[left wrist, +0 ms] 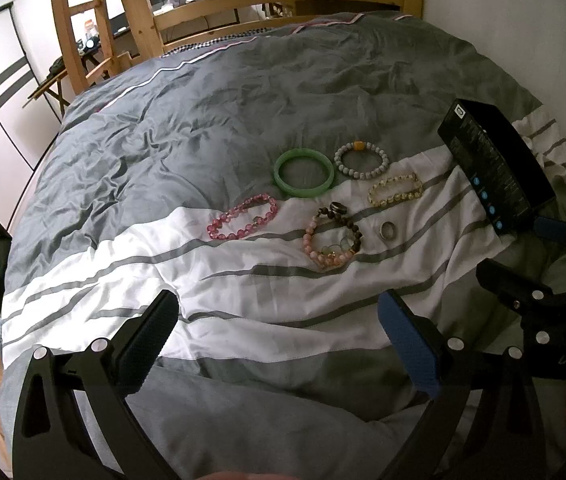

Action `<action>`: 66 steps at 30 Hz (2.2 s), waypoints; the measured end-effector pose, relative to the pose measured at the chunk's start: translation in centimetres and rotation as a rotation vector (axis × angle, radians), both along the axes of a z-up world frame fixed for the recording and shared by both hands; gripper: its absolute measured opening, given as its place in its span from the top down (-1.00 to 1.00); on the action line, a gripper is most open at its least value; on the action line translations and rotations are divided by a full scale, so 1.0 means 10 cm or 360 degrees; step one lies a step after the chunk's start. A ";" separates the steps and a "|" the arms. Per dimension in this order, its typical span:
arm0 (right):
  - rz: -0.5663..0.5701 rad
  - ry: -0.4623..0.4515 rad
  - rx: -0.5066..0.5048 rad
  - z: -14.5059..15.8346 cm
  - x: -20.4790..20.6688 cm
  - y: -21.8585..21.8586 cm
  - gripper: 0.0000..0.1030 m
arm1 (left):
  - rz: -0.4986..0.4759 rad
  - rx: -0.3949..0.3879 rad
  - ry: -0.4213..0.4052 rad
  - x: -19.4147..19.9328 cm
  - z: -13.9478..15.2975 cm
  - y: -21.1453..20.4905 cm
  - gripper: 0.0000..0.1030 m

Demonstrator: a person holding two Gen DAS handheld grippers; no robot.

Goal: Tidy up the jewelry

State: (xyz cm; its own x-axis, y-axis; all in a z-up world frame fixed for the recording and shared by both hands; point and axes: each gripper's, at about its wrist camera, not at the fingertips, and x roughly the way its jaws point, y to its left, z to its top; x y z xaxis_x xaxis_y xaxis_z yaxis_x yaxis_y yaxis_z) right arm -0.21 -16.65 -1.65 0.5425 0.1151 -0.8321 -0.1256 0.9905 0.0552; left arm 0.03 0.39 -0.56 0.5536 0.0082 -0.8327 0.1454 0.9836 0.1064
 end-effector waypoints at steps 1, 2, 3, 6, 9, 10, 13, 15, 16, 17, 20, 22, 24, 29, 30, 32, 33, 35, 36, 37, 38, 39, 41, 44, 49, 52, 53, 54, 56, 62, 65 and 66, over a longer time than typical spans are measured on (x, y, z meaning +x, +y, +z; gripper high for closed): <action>0.0000 0.0000 0.0000 -0.02 0.01 0.02 -0.93 | 0.0000 0.0001 -0.0001 0.00 0.00 0.00 -0.90; 0.0000 0.0000 0.0000 -0.04 0.00 0.02 -0.93 | 0.0001 0.0001 0.0001 -0.02 0.00 -0.01 -0.90; -0.0001 0.0001 -0.0001 -0.01 0.01 0.02 -0.93 | 0.0001 0.0001 0.0000 -0.02 0.00 -0.01 -0.90; -0.0001 0.0002 -0.0001 0.00 0.02 0.02 -0.93 | 0.0002 0.0001 0.0000 -0.02 0.00 -0.01 -0.90; 0.0000 0.0003 -0.0002 0.02 0.03 0.02 -0.93 | 0.0002 0.0002 0.0001 -0.02 -0.01 -0.01 -0.90; 0.0000 0.0004 -0.0004 0.00 0.02 0.02 -0.93 | 0.0002 0.0002 0.0001 -0.02 -0.01 -0.01 -0.90; 0.0003 0.0007 -0.0006 -0.03 0.00 0.02 -0.93 | 0.0001 0.0004 0.0002 -0.02 -0.01 -0.01 -0.90; 0.0003 0.0006 -0.0008 -0.04 0.00 0.02 -0.93 | 0.0001 0.0004 0.0003 -0.02 -0.02 0.00 -0.90; 0.0004 0.0009 -0.0010 -0.01 0.01 0.03 -0.93 | 0.0002 0.0005 0.0002 -0.02 -0.01 -0.01 -0.90; 0.0005 0.0013 -0.0013 0.04 0.03 0.04 -0.93 | 0.0002 0.0005 0.0002 -0.01 -0.01 -0.01 -0.90; 0.0003 0.0013 -0.0013 0.02 0.02 0.04 -0.93 | 0.0002 0.0004 0.0003 -0.02 -0.01 0.00 -0.90; 0.0004 0.0015 -0.0014 0.01 0.02 0.04 -0.93 | 0.0002 0.0006 0.0003 -0.01 -0.01 -0.01 -0.90; 0.0005 0.0015 -0.0014 0.00 0.01 0.04 -0.93 | 0.0002 0.0007 0.0004 -0.01 -0.01 -0.01 -0.90; 0.0003 0.0016 -0.0014 0.00 0.02 0.04 -0.93 | 0.0002 0.0008 0.0005 -0.01 -0.01 -0.01 -0.90; 0.0003 0.0016 -0.0014 0.00 0.01 0.04 -0.93 | 0.0002 0.0008 0.0005 -0.01 -0.01 -0.01 -0.90; 0.0003 0.0017 -0.0016 0.00 0.01 0.04 -0.93 | 0.0002 0.0009 0.0006 -0.01 -0.01 -0.01 -0.90; 0.0003 0.0017 -0.0016 0.00 0.01 0.04 -0.93 | 0.0002 0.0009 0.0006 -0.01 -0.01 -0.01 -0.90; 0.0003 0.0017 -0.0015 0.00 0.01 0.04 -0.93 | 0.0003 0.0009 0.0007 -0.02 -0.01 -0.01 -0.90; 0.0004 0.0017 -0.0015 0.00 0.02 0.04 -0.93 | 0.0003 0.0009 0.0008 -0.01 -0.01 -0.01 -0.90; 0.0003 0.0018 -0.0016 0.00 0.02 0.04 -0.93 | 0.0004 0.0009 0.0009 -0.02 -0.02 0.00 -0.90; 0.0004 0.0019 -0.0016 0.00 0.02 0.04 -0.93 | 0.0005 0.0009 0.0011 -0.02 -0.03 -0.02 -0.90; 0.0004 0.0019 -0.0015 0.00 0.02 0.04 -0.93 | 0.0006 0.0010 0.0013 -0.05 -0.07 -0.01 -0.90; 0.0005 0.0022 -0.0012 -0.01 0.01 0.04 -0.93 | 0.0008 0.0010 0.0019 -0.07 -0.10 -0.02 -0.90; 0.0007 0.0036 -0.0011 -0.04 0.02 0.05 -0.93 | 0.0034 0.0020 0.0049 -0.01 -0.13 -0.01 -0.90; 0.0009 0.0081 0.0017 -0.18 0.09 0.04 -0.93 | 0.0113 -0.0013 0.0142 0.15 -0.18 0.10 -0.90; 0.0009 0.0113 0.0038 -0.26 0.17 0.03 -0.93 | 0.0147 -0.0023 0.0191 0.29 -0.23 0.13 -0.90; 0.0007 0.0117 0.0049 -0.27 0.20 0.02 -0.93 | 0.0150 -0.0016 0.0206 0.34 -0.24 0.12 -0.90; 0.0005 0.0120 0.0059 -0.28 0.22 0.02 -0.93 | 0.0152 -0.0008 0.0217 0.39 -0.26 0.11 -0.90; 0.0002 0.0119 0.0073 -0.31 0.28 0.01 -0.93 | 0.0163 0.0027 0.0232 0.50 -0.30 0.09 -0.90; -0.0020 0.0125 0.0053 -0.37 0.55 0.00 -0.93 | 0.0160 0.0037 0.0294 0.89 -0.38 0.04 -0.90; -0.0031 0.0133 0.0053 -0.43 0.75 0.02 -0.93 | 0.0177 0.0023 0.0349 1.08 -0.47 0.05 -0.90; -0.0038 0.0136 0.0040 -0.45 0.84 0.04 -0.93 | 0.0201 0.0038 0.0350 1.12 -0.51 0.05 -0.90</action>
State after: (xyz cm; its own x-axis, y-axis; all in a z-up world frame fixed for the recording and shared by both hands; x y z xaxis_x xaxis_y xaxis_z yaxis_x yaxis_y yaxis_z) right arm 8.22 -16.21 -6.18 0.4726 0.1244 -0.8724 -0.0959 0.9914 0.0894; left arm 11.26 0.86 -5.61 0.3527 0.0867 -0.9317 0.0438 0.9931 0.1090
